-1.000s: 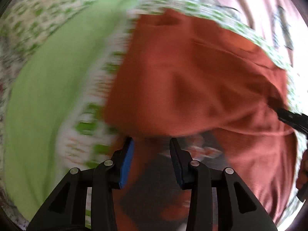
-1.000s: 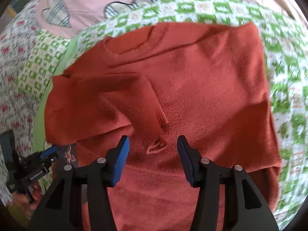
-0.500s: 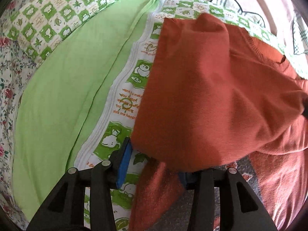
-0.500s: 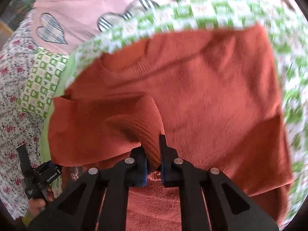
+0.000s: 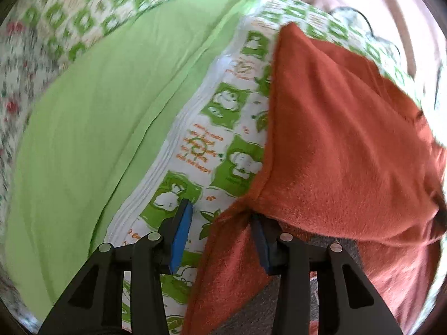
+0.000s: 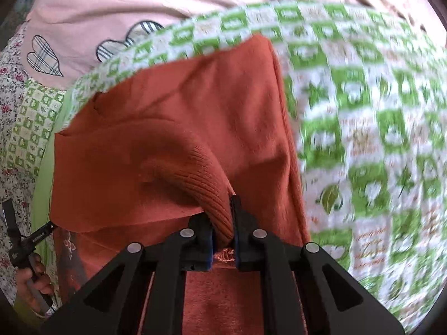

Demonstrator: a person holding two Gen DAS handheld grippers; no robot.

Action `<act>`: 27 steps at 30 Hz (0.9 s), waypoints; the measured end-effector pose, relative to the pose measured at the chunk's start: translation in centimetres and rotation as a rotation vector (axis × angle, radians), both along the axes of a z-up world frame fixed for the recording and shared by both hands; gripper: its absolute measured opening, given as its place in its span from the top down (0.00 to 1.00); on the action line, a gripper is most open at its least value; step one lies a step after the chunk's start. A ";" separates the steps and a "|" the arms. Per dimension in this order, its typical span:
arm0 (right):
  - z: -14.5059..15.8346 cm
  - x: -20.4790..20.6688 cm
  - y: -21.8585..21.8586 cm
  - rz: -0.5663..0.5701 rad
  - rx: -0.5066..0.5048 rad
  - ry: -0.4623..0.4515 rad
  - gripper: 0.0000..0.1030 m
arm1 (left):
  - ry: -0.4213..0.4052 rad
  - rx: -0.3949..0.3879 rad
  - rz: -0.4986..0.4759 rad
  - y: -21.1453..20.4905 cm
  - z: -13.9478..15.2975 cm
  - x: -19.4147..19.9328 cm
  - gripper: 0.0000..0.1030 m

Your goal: Fold small clothes

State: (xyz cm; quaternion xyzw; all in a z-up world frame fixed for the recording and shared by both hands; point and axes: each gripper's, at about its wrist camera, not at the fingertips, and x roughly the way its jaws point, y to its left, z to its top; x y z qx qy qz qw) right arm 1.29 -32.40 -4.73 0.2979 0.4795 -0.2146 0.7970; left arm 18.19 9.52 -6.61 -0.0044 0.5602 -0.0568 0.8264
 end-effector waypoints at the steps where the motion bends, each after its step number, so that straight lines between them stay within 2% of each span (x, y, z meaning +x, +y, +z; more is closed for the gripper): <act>1: -0.2 -0.4 -0.2 -0.011 0.012 0.002 0.74 | 0.017 -0.041 0.029 0.8 0.0 0.3 0.58; 3: 0.2 -1.3 -0.5 -0.036 0.025 -0.018 0.69 | 0.040 -0.100 0.061 1.7 0.0 0.7 0.58; 5: 1.2 -2.4 -0.9 -0.076 0.032 -0.061 0.65 | 0.040 -0.100 0.054 1.7 0.1 0.8 0.58; 7: 2.4 -3.8 -1.5 -0.125 0.021 -0.117 0.54 | 0.037 -0.099 0.049 1.5 0.0 0.9 0.58; 9: 3.3 -4.7 -2.2 -0.169 0.013 -0.178 0.53 | 0.041 -0.109 0.055 1.7 -0.1 0.9 0.58; 11: 3.6 -4.5 -3.0 -0.183 0.018 -0.195 0.53 | 0.044 -0.116 0.061 2.1 -0.2 0.9 0.58; 15: 2.5 -1.3 -2.9 -0.091 0.020 -0.136 0.53 | 0.040 -0.086 0.043 1.7 -0.1 0.8 0.58; 19: -0.7 1.4 -1.9 -0.017 0.030 0.001 0.53 | 0.047 -0.077 0.033 1.5 -0.2 1.0 0.58; 21: -1.7 1.9 -1.3 0.013 0.016 0.033 0.53 | 0.047 -0.066 0.024 1.2 -0.2 1.0 0.57; 23: -1.6 2.7 -0.4 0.072 -0.024 0.062 0.61 | 0.048 -0.064 0.020 1.2 -0.2 1.1 0.57; 24: -1.3 2.9 -0.1 0.097 -0.017 0.056 0.85 | 0.049 -0.067 0.020 1.2 -0.2 1.1 0.57; 25: -0.2 2.8 0.3 0.107 -0.045 0.043 0.90 | 0.050 -0.070 0.020 1.3 -0.3 1.1 0.57; 27: 2.6 2.2 0.9 0.109 -0.164 -0.017 0.90 | 0.050 -0.072 0.019 1.3 -0.3 1.1 0.57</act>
